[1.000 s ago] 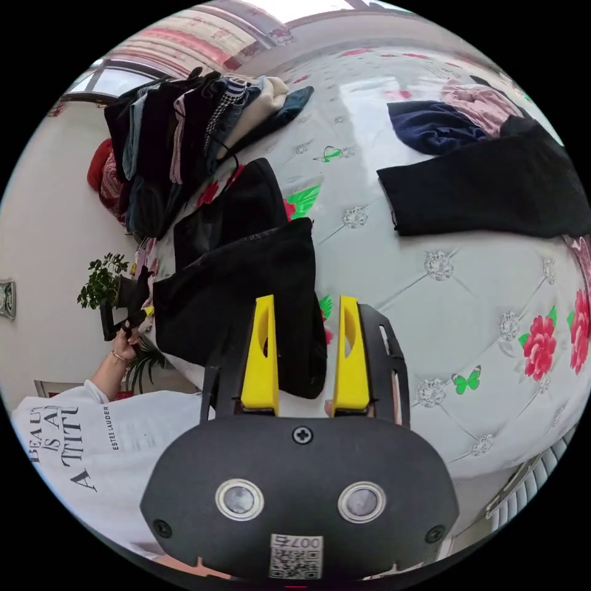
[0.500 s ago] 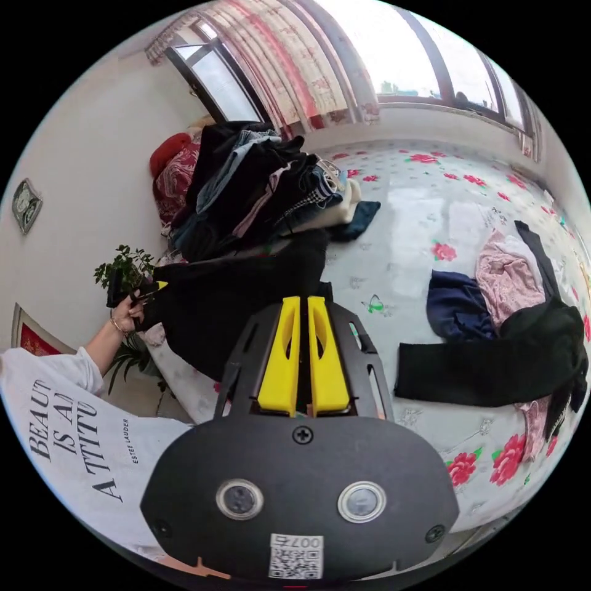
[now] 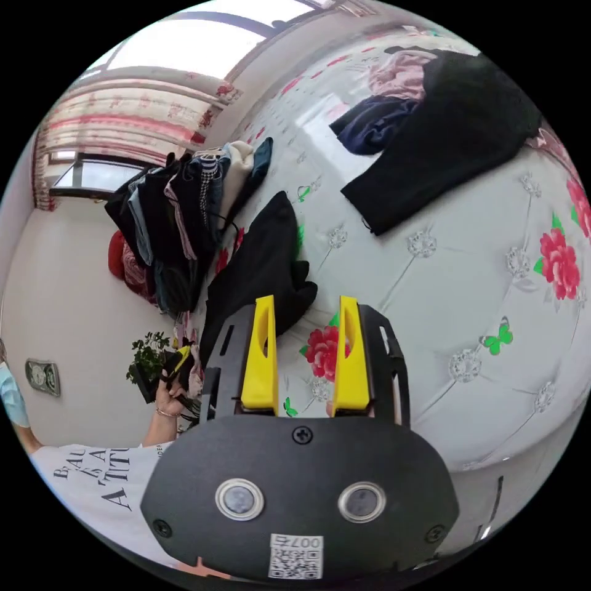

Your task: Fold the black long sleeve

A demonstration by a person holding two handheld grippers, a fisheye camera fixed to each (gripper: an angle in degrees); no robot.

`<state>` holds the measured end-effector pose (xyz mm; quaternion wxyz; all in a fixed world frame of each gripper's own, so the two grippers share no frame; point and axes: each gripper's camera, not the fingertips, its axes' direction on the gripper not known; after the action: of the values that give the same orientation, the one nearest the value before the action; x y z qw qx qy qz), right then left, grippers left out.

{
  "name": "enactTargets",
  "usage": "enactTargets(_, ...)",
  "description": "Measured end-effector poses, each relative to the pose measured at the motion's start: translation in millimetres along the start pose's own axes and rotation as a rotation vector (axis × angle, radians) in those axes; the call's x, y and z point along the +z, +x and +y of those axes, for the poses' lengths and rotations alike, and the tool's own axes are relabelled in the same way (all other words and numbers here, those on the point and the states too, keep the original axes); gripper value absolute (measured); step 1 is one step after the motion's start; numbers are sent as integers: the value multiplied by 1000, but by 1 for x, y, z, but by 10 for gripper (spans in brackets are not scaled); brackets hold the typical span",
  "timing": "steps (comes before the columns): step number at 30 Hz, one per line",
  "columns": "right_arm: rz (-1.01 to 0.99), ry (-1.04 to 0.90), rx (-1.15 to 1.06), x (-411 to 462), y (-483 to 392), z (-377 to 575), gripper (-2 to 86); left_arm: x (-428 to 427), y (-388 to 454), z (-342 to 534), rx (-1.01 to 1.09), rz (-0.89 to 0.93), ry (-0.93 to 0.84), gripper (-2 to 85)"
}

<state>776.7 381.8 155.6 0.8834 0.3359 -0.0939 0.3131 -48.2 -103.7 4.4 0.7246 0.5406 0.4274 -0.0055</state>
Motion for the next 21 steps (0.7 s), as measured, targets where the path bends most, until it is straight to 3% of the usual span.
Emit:
enactTargets(3, -140, -15, 96, 0, 33, 2, 125, 42, -18, 9, -25, -109, -113, 64)
enactTargets(5, -214, -54, 104, 14, 39, -11, 131, 56, -43, 11, -117, -10, -134, 61)
enactTargets(8, -251, -113, 110, 38, 45, -29, 126, 38, -57, 2, -242, 95, -69, 50)
enactTargets(12, -381, -147, 199, 51, 80, -34, 105, -16, -42, -4, -226, -30, 101, 49)
enactTargets(14, -488, -117, 285, 49, 109, -25, 91, -16, -51, -5, -273, -100, 62, 42)
enactTargets(17, -506, -95, 290, 47, 122, -15, 72, 17, -77, -4, -273, -221, -163, 8)
enactTargets(21, -422, -71, 239, 40, 109, -8, 48, -3, -91, -17, -328, -162, -108, -8)
